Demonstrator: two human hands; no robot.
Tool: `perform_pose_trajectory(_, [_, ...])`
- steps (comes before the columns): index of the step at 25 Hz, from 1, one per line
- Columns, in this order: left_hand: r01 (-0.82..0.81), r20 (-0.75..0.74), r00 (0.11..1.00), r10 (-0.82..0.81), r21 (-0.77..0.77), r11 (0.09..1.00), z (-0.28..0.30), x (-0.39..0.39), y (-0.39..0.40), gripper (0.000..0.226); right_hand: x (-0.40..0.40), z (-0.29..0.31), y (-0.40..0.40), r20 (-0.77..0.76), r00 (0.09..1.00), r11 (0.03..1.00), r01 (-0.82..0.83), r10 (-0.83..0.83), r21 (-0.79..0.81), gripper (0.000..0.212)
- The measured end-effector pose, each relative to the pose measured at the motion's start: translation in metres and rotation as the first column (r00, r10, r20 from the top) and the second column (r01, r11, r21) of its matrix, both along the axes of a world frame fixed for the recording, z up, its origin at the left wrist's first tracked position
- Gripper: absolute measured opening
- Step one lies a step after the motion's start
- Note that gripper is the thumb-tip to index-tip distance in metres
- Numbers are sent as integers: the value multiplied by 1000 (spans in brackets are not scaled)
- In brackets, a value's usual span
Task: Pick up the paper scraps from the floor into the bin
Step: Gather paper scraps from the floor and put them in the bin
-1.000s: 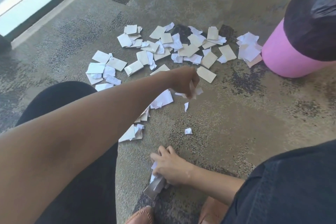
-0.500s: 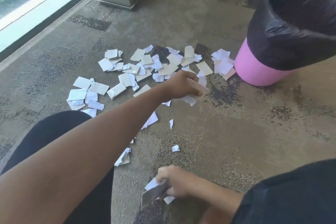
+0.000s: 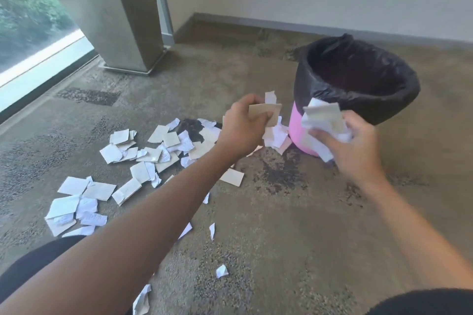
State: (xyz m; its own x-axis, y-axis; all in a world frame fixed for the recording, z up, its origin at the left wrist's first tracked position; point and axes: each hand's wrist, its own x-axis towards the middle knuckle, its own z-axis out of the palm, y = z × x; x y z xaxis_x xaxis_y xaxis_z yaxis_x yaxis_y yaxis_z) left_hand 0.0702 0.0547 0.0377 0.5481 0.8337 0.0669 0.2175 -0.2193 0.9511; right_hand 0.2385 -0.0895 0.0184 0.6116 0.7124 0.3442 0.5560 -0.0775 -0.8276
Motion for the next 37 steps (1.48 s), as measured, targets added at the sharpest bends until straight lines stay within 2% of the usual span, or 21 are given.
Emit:
perform_pose_trajectory(3, [50, 103, 992, -69, 178, 983, 45, 54, -4, 7, 80, 41, 21, 59, 960, 950, 261, -275, 174, 34])
perform_pose_trajectory(5, [118, 82, 988, -135, 184, 976, 69, 95, -7, 7, 117, 54, 34, 37, 936, 925, 340, -350, 168, 38])
perform_pose_trajectory(8, [178, 6, 984, -179, 74, 981, 84, 148, -8, 15, 150, 43, 45, 18, 915, 915, 402, -402, -22, 35])
perform_pose_trajectory(12, [213, -247, 955, -163, 192, 958, 81, 190, -4, 29, 166, 29, 51, 157, 878, 843, 479, -453, -246, 39])
perform_pose_trajectory(14, [204, -250, 954, -163, 146, 968, 74, 204, 1, 37, 173, 32, 56, 189, 873, 811, 487, -449, -324, 44])
perform_pose_trajectory(16, [167, -243, 959, -149, 56, 984, 69, 212, 4, 48, 181, 37, 60, 134, 863, 773, 497, -487, -394, 53])
perform_pose_trajectory(18, [145, -270, 953, -139, 2, 989, 66, 215, 12, 53, 190, 42, 63, -29, 854, 787, 464, -519, -406, 57])
perform_pose_trajectory(21, [146, -181, 972, -151, -41, 988, 61, 206, 26, 51, 192, 47, 65, -374, 812, 889, 358, -448, -286, 58])
perform_pose_trajectory(24, [137, -118, 983, -138, -10, 990, 56, 188, 36, 38, 191, 56, 60, -438, 796, 901, 298, -417, -316, 72])
perform_pose_trajectory(27, [145, -155, 979, -136, 45, 988, 58, 154, 45, 24, 184, 74, 58, -320, 863, 890, 267, -392, -370, 68])
perform_pose_trajectory(30, [216, -234, 953, -191, 84, 973, 56, 96, 56, 19, 157, 100, 61, 7, 954, 852, 271, -300, -449, 48])
perform_pose_trajectory(32, [273, -340, 910, -237, 61, 960, 45, 48, 64, 23, 122, 118, 65, 241, 959, 832, 251, -145, -495, 37])
perform_pose_trajectory(33, [287, -405, 881, -245, 44, 957, 35, 20, 69, 27, 100, 123, 69, 305, 951, 828, 206, -45, -522, 34])
perform_pose_trajectory(35, [309, -535, 809, -242, 37, 950, 10, -38, 75, 34, 52, 124, 72, 319, 929, 786, 53, 187, -616, 31])
perform_pose_trajectory(37, [321, -625, 739, -252, -4, 947, -20, -97, 77, 42, 4, 106, 73, 261, 871, 660, -93, 417, -745, 34])
